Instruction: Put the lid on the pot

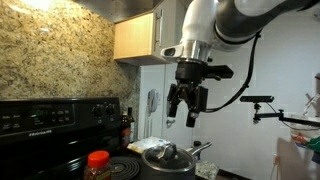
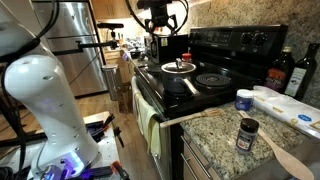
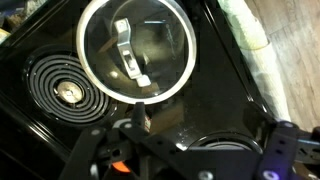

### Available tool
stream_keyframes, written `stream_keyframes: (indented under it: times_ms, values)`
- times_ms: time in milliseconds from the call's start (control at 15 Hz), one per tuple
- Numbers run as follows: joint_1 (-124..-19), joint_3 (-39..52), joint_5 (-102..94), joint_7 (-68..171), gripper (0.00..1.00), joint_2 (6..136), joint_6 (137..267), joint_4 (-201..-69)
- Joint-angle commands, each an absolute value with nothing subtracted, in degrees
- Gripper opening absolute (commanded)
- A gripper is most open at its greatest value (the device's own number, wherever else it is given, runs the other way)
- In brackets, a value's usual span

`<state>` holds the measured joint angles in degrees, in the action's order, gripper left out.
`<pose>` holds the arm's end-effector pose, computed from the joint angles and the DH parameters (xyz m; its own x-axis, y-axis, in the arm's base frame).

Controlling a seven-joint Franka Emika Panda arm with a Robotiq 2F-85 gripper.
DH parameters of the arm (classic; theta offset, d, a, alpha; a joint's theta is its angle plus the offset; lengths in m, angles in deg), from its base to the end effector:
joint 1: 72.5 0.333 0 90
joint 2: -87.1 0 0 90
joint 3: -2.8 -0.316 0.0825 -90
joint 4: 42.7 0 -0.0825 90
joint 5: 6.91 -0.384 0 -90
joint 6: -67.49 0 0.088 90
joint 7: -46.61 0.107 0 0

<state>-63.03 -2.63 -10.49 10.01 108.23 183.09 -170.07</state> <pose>0.4420 0.1256 0.5372 0.6317 0.7616 0.1448 0.7604 -0.6450 0.0753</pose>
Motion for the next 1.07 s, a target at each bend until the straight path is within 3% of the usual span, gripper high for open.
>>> stream_keyframes:
  times_ms: [0, 400, 1000]
  values:
    - [-61.37, -3.26, -9.29, 14.0, 1.0, 112.0, 175.37, -168.65]
    - [-58.85, -2.07, -16.65, 24.94, 1.0, 125.73, 166.41, -178.27]
    - [-65.37, 1.27, -19.18, 41.71, 1.0, 146.5, 164.79, -191.68]
